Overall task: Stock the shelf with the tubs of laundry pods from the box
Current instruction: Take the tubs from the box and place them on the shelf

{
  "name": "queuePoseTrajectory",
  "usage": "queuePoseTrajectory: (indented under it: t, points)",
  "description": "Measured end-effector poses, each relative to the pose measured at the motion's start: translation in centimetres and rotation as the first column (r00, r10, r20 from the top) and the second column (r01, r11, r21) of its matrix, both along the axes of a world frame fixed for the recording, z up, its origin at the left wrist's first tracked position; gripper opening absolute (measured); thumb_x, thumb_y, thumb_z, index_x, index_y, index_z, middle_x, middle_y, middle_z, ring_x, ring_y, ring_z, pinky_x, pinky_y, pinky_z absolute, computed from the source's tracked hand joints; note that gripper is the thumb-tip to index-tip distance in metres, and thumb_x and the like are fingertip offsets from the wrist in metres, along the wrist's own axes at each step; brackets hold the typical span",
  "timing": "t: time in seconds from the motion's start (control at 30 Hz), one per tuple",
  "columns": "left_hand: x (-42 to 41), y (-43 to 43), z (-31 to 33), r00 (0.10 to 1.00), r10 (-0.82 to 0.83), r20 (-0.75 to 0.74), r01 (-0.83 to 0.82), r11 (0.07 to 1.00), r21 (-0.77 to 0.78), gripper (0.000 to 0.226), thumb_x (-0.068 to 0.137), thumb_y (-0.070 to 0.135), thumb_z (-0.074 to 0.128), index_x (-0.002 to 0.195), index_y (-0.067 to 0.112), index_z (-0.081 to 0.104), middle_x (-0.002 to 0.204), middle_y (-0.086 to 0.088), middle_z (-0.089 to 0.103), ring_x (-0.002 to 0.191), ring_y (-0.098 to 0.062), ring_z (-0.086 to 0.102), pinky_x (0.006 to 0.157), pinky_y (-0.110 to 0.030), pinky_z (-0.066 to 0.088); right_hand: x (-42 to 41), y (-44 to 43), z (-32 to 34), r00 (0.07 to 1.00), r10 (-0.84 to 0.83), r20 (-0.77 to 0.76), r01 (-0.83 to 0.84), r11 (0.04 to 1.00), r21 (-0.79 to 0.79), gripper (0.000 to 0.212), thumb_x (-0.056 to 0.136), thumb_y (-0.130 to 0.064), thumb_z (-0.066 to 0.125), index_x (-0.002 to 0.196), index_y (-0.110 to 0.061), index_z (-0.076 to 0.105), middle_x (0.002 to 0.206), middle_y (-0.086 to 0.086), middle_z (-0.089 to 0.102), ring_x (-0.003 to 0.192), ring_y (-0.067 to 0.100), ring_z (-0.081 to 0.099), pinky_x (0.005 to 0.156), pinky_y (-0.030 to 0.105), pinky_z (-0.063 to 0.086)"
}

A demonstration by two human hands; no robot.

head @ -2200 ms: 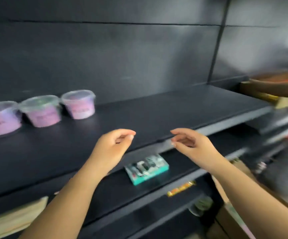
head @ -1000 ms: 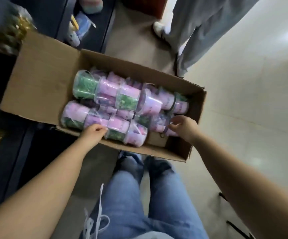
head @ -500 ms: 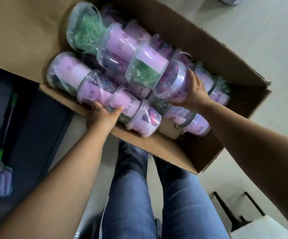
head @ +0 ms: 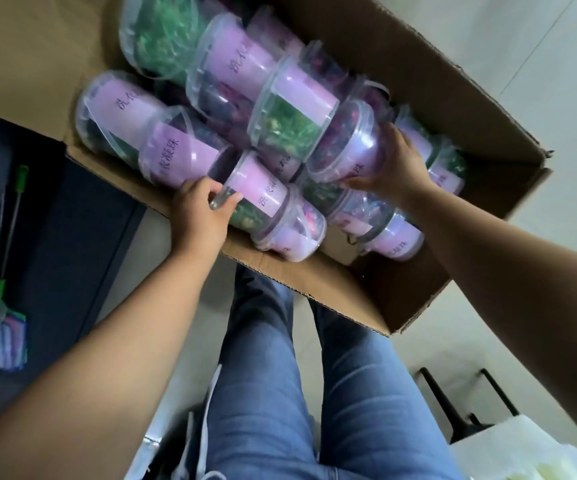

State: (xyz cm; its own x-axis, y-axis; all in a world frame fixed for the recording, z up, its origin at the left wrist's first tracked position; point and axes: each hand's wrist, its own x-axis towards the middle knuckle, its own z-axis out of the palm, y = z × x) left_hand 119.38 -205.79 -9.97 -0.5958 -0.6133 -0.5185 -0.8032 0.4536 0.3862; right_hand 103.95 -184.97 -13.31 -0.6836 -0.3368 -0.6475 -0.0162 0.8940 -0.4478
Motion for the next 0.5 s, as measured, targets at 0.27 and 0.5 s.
queuePoseTrajectory:
  t: [0.27,0.5]
  points:
    - [2.5,0.2,4.7,0.979,0.197,-0.056,-0.172,0.938,0.301,0.011,0.081,0.017,0.067,0.083,0.020,0.056,0.088,-0.002,0.061,0.089,-0.020,0.056,0.086,-0.033,0.046,0.8,3.4,4.3,0.968,-0.202,0.147,0.199,0.979,0.036,0.097,0.065,-0.037,0.082,0.142,-0.011,0.029,0.141,0.007,0.041,0.127,0.022,0.042,0.097,0.025,0.033]
    - [-1.9,-0.4,7.7,0.970,0.012,-0.243,0.080,0.927,0.366,0.027,0.075,0.012,0.072,0.097,0.022,0.060,0.086,0.016,0.061,0.073,0.017,0.054,0.079,-0.010,0.044,3.1,7.3,5.5,0.721,-0.626,0.297,0.664,0.747,-0.038,0.119,0.025,-0.076,0.076,0.120,-0.009,0.052,0.110,0.009,0.065,0.095,0.020,0.065,0.082,0.038,0.056]
